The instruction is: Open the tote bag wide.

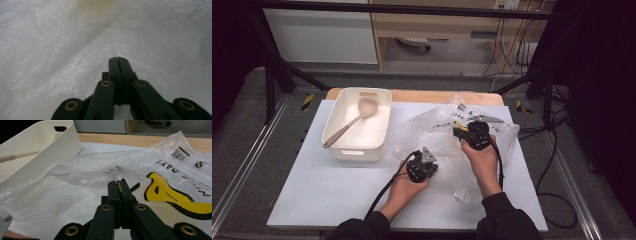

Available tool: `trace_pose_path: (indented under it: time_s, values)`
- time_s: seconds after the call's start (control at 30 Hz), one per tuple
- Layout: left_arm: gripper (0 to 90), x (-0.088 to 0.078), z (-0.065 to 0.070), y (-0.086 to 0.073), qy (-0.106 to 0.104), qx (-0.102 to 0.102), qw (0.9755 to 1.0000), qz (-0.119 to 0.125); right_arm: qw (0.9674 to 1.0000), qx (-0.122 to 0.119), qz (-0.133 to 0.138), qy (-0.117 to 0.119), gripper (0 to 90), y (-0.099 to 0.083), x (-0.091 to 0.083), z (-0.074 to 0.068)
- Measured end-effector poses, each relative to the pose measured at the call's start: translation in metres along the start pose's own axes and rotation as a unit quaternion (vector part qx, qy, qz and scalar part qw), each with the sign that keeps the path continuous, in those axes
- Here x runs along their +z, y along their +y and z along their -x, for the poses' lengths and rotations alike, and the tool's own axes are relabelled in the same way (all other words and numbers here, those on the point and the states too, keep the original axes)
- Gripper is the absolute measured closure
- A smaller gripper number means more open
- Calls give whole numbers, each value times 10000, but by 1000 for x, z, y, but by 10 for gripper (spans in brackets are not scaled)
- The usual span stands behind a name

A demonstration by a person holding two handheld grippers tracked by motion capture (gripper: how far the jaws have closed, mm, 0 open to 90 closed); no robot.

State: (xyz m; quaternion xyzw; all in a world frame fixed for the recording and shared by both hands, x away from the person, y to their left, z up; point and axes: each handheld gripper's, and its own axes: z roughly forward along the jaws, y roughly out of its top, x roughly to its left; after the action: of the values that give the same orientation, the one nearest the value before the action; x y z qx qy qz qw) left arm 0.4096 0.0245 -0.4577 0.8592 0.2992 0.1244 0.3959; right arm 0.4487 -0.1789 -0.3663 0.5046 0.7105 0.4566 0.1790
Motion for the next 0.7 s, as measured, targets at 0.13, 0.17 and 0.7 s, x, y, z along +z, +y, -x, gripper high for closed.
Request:
trace_pose_path:
  time_s: [0.13,0.17,0.7]
  values:
    - [900,0,-3,0,-40,-9,10000,14,10000,-50,61,27,900,5,-6,-3]
    - [900,1,-3,0,-56,-24,10000,28,9999,-83,82,20,900,6,-7,-3]
    - [900,1,-5,-1,-95,97,9999,57,9990,-337,220,-168,900,43,-26,-6]
